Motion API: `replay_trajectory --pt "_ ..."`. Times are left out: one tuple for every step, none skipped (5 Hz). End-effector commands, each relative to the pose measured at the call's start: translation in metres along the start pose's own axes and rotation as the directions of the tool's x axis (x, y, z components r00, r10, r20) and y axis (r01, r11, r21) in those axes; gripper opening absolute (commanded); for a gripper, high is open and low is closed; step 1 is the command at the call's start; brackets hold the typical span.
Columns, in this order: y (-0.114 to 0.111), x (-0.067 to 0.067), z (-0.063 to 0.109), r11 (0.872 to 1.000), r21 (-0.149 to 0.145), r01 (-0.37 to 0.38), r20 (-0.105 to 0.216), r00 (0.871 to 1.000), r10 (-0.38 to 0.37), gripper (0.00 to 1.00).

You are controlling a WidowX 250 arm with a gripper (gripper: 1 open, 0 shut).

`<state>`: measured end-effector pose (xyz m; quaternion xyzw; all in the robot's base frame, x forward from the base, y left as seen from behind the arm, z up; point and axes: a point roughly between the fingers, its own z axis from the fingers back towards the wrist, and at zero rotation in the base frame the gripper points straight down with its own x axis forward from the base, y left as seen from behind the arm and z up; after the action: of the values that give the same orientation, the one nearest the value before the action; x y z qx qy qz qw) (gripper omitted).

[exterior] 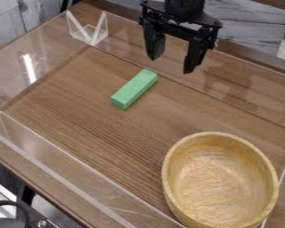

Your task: Put the green block in the brown bowl

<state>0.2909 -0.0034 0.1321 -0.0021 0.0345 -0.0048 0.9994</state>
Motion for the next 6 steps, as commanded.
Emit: replay_trajectory --pt "0.017 -0.003 -0.009 1.000 0.005 0.027 0.009 1.000 -0.027 1.00" --pt "0.044 -0.008 -0.035 0.995 0.013 0.095 0.014 0.995 -0.095 1.00" --pt "0.062 -0.016 -0.051 0.987 0.027 0.158 0.051 0.986 -0.159 1.00" --pt "0.066 -0.012 -0.063 0.978 0.032 0.207 0.075 0.975 -0.209 1.00" --pt "0.069 -0.008 -0.069 0.972 0.035 0.232 0.090 0.968 -0.234 1.00" --pt "0.071 -0.004 -0.074 0.969 0.035 0.246 0.100 0.963 -0.249 1.00"
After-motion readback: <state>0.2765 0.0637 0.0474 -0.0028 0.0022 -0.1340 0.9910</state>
